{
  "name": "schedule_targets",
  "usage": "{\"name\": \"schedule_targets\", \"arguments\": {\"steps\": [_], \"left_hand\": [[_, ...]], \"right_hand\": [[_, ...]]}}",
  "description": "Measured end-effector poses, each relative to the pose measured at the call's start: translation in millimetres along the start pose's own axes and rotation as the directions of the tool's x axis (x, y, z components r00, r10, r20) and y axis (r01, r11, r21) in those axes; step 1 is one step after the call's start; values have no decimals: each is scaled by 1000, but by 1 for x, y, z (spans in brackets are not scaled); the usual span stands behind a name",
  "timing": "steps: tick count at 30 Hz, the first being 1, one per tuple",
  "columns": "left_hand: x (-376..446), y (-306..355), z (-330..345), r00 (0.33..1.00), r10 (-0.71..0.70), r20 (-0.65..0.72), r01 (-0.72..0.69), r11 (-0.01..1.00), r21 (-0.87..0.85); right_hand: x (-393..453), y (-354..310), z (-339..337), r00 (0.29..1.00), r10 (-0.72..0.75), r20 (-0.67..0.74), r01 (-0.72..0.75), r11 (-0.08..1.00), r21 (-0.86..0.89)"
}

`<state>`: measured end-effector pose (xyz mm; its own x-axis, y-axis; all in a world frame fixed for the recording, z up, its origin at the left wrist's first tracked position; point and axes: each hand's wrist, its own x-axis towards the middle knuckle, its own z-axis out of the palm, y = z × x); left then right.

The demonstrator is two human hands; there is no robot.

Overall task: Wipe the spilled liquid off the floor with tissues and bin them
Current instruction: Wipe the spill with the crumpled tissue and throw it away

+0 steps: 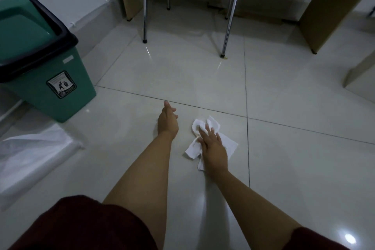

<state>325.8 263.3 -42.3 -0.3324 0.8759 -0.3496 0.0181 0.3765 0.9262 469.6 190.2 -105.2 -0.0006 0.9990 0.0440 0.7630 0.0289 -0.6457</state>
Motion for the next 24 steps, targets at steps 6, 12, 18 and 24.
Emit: {"name": "schedule_targets", "arguments": {"steps": [6, 12, 18, 24], "left_hand": [[-15, 9, 25, 995, 5, 95, -6, 1000, 10], [-23, 12, 41, 981, 12, 195, -16, 1000, 19], [-16, 6, 41, 983, 9, 181, -13, 1000, 20], [-12, 0, 46, 987, -14, 161, 8, 999, 34]], "right_hand": [[-17, 24, -27, 999, -13, 29, 12, 1000, 19], [-7, 57, -54, 976, 203, -76, -202, 979, 18], [-19, 23, -22, 998, 52, -24, -52, 999, 0], [-23, 35, -38, 989, -87, 117, 96, 992, -76]]}}
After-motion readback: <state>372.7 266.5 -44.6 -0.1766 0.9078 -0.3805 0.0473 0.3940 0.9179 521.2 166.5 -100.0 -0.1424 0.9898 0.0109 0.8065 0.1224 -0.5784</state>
